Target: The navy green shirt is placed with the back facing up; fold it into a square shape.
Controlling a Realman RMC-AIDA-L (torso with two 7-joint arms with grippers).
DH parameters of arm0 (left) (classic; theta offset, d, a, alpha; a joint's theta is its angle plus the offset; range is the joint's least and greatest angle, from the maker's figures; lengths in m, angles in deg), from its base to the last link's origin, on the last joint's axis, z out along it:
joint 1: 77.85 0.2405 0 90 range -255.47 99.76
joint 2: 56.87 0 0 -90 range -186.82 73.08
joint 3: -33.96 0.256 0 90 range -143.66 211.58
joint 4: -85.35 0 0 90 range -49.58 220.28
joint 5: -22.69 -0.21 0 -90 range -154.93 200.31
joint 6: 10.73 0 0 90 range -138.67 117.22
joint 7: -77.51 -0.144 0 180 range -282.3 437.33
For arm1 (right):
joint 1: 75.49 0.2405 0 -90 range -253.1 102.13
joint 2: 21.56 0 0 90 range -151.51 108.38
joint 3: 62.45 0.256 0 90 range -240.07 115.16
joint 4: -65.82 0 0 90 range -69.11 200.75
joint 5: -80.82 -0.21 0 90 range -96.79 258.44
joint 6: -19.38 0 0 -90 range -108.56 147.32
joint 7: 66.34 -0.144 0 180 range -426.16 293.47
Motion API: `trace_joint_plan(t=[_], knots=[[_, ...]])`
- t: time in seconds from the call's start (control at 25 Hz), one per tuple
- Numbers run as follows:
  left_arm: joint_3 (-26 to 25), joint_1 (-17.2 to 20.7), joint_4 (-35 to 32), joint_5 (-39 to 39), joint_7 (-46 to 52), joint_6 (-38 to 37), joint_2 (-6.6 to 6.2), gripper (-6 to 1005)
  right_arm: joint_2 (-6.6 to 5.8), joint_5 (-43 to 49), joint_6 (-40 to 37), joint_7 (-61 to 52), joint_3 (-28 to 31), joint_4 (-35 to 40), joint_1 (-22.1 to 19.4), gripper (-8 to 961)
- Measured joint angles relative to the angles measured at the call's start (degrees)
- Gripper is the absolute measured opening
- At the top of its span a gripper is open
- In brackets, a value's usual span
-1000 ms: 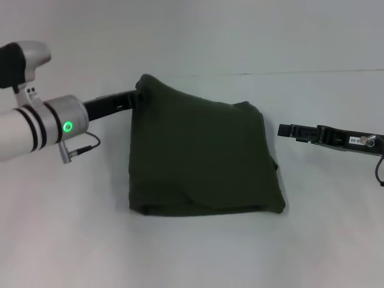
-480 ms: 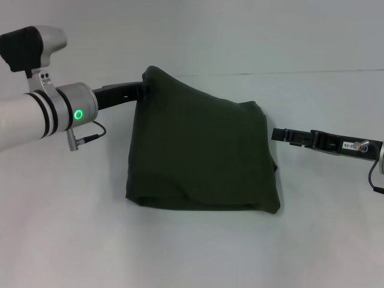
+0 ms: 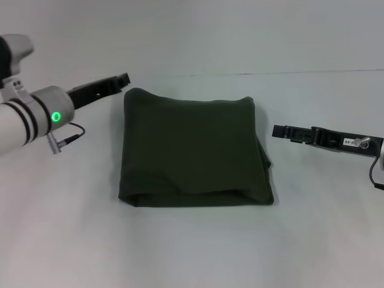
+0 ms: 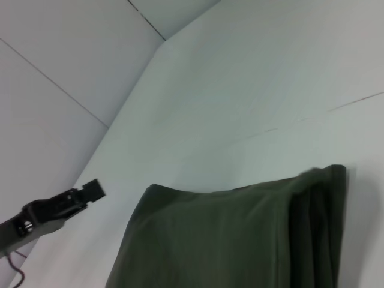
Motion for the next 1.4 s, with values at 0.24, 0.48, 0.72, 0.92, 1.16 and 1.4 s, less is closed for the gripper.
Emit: trace_joint_plan(t=[0.24,0.48,0.72,0.92,1.16,1.4], knots=[[-0.01,4.98,-5.37,4.86,0.0,-6.07,0.84,239,-0.66,0.0,-0.11,-0.08,0.01,0.59,0.12,822],[-0.24,14.67,-15.81,8.05,-1.78,-27.15,2.21,408,-1.69,-2.49,-7.35,4.14,0.35,2.87,-1.18,823],[-6.01,20.32,-17.56,6.59,-9.86,-49.35,2.17,666,-2.03,-8.28,-19.71,16.49,1.47,2.99,-5.04,824],[-8.0,23.1,-18.41,1.76,-16.04,-58.56,2.2,940,0.19,-9.01,-28.29,29.71,1.05,3.16,-6.63,881],[-8.11,24.41,-17.71,-3.72,-22.56,-63.63,2.64,939,2.18,-5.67,-27.74,33.45,-2.15,3.77,-4.85,937],[-7.69,24.45,-17.15,-11.59,-26.02,-65.83,2.7,938,2.36,-2.6,-27.73,33.34,-7.29,5.21,-3.24,933]])
